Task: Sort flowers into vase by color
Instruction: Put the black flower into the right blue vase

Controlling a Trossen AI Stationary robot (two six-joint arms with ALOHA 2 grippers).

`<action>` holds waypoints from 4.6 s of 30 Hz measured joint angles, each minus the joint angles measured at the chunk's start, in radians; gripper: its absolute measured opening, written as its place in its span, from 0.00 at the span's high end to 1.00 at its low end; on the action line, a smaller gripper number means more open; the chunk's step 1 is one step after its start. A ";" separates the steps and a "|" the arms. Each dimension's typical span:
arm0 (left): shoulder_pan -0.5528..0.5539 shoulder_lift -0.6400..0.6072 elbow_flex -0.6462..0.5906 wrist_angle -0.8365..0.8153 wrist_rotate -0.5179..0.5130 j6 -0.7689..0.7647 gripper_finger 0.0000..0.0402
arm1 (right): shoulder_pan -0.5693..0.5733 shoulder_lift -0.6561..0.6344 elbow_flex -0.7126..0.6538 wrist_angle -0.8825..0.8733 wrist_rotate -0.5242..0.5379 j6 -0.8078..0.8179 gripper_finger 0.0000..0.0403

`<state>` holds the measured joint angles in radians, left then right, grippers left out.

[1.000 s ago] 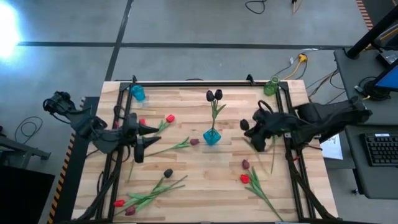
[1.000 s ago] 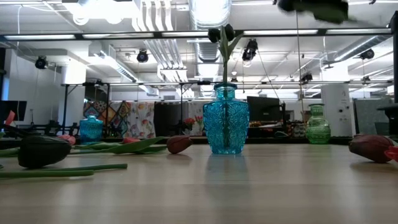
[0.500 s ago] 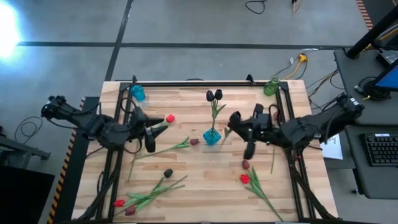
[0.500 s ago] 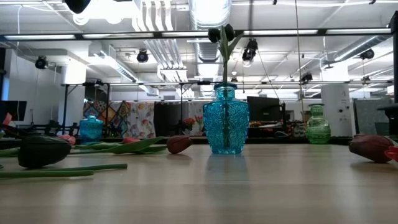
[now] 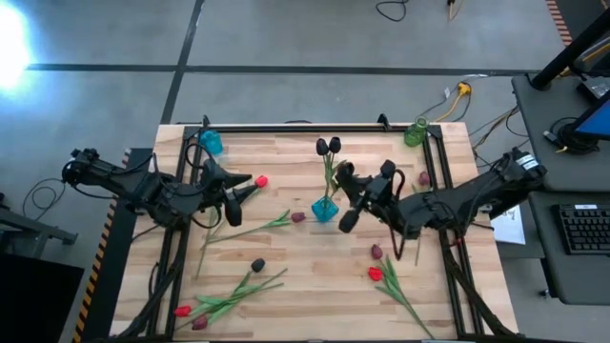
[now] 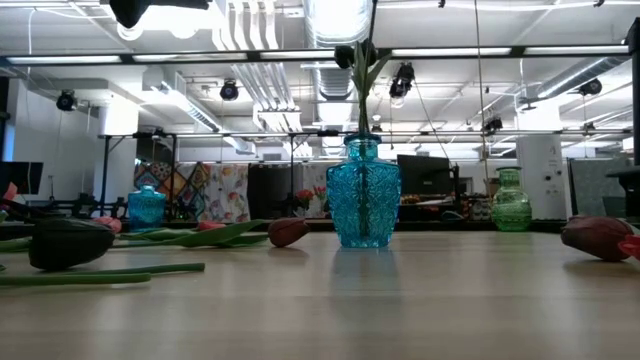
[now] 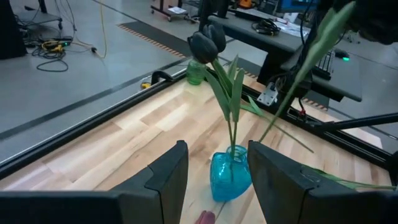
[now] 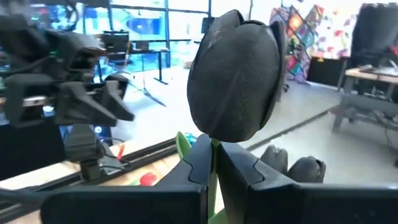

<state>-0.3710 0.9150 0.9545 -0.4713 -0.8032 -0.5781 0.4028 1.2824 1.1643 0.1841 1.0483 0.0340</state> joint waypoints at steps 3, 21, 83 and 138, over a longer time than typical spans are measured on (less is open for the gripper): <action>0.000 0.000 0.000 0.000 0.000 0.000 0.62 | -0.013 0.014 -0.002 0.000 0.002 0.035 0.97; -0.001 -0.075 0.129 -0.194 0.001 0.071 0.62 | -0.017 0.011 0.008 -0.448 0.008 0.496 0.70; -0.112 -0.060 0.227 -0.483 0.061 0.014 0.62 | -0.187 0.012 0.350 -1.277 -0.416 0.666 0.31; -0.630 0.552 0.109 -0.447 0.349 -1.055 0.34 | 0.179 0.307 0.918 -1.389 -0.269 0.702 0.38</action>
<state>-1.0012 1.4669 1.0634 -0.9178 -0.4539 -1.6333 0.5814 1.5894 2.0826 -1.2053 0.7792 0.7363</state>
